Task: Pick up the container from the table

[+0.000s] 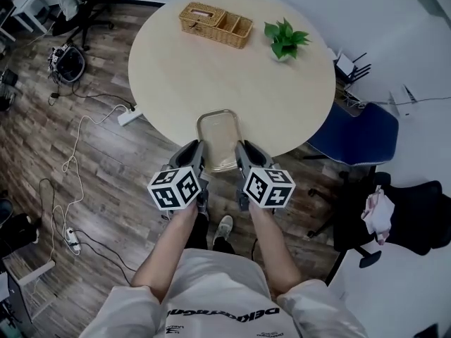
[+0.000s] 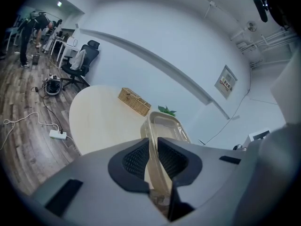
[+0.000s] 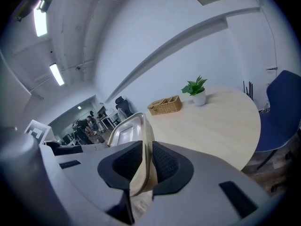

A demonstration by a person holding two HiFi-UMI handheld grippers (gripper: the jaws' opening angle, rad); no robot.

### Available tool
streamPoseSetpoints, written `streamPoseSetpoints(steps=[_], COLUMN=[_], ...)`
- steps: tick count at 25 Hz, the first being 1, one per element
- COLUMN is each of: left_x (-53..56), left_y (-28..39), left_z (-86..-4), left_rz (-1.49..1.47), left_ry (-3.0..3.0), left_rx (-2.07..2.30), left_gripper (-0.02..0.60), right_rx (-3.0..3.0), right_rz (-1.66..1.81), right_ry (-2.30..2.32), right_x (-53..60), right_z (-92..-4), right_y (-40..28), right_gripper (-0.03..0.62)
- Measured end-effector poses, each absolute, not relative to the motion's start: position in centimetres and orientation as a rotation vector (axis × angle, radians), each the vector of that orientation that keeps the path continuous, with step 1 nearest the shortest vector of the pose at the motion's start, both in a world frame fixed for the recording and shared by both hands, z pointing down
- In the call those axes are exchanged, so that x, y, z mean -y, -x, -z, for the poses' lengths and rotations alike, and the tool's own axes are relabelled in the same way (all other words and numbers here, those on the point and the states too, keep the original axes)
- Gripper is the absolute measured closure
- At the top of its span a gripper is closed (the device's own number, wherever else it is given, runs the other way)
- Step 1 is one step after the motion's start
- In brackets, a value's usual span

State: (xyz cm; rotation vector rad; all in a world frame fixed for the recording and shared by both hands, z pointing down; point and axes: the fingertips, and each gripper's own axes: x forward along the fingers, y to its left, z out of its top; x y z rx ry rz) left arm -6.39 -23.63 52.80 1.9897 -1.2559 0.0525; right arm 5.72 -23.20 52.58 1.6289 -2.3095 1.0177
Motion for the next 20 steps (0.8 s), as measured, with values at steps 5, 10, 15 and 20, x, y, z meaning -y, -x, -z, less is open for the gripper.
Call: streamPoseSetpoints(steps=[5,10,15,20], left_x=[21.2,18.7,16.6,15.0], left_y=[6.5,6.7,6.7,6.8], left_z=[-50.0,-47.3,-45.2,-43.1], left_rz=[-0.044,-0.025,-0.014,-0.005], left_ry=[-2.026,-2.055,-2.085,-2.125], left_rx=[1.271,1.288,1.303,1.325], left_gripper=[0.515,0.515,0.515,0.515], right_rx=[2.346,2.388,2.413,2.445], right_rz=[-0.961,-0.917,-0.876,-0.810], right_ry=[-1.619,-1.610,-1.615,-1.621], right_x=[20.9,18.3,16.2,14.5], right_z=[-49.6,-46.9,-44.9,-42.6], right_y=[-5.6,-5.3,-5.3,-5.2], right_gripper=[0.500,0.502,0.502,0.502])
